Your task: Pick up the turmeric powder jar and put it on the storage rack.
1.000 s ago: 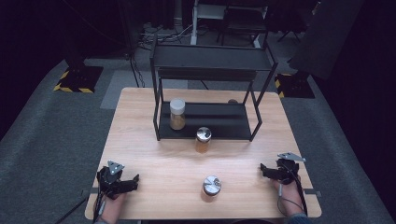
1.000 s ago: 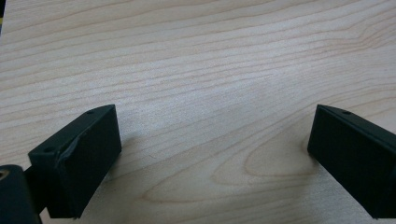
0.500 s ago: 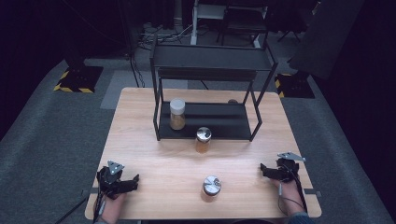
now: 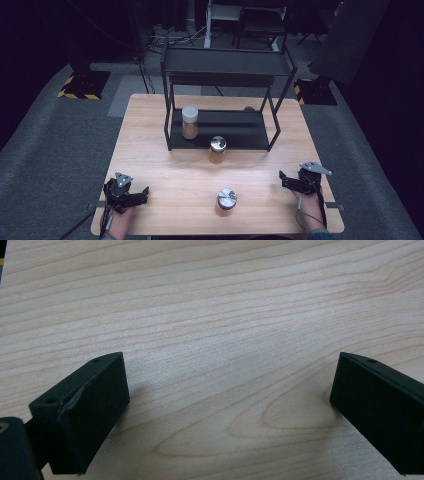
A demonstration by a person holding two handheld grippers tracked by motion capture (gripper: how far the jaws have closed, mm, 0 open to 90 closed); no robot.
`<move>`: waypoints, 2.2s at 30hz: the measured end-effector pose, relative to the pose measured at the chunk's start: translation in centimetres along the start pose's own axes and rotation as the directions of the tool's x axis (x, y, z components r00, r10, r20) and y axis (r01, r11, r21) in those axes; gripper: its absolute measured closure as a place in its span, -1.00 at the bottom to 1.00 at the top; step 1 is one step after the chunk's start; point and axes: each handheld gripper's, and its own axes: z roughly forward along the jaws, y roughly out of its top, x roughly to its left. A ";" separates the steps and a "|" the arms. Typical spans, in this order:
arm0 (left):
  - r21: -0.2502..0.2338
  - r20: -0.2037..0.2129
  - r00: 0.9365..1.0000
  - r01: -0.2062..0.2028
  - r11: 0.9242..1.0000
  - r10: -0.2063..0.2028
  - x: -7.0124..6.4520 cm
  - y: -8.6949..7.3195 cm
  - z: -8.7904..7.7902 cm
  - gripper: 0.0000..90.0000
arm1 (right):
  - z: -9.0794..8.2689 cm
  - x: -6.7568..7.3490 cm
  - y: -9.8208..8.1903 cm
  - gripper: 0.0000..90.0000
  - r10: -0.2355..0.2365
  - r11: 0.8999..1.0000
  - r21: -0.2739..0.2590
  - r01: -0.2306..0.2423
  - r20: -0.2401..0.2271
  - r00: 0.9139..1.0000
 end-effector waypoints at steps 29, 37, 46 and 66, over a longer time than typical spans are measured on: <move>0.000 0.001 1.000 -0.001 1.000 0.001 0.1 0.0 0.0 -0.95 | -2.5 4.4 0.5 -0.91 -0.009 0.973 -0.229 0.007 -0.009 1.000; 0.000 0.001 1.000 -0.001 1.000 0.001 0.0 0.0 0.0 -0.95 | -2.2 6.7 2.0 -0.91 -0.047 0.967 -0.251 0.040 -0.022 0.999; 0.000 0.001 1.000 -0.001 1.000 0.001 0.1 0.0 0.0 -0.95 | -1.6 8.9 3.3 -0.94 -0.055 0.965 -0.259 0.040 -0.049 0.997; 0.001 0.003 1.000 -0.003 1.000 0.003 0.1 0.0 0.0 -0.96 | -0.9 12.5 5.2 -0.94 -0.084 0.956 -0.289 0.055 -0.089 0.992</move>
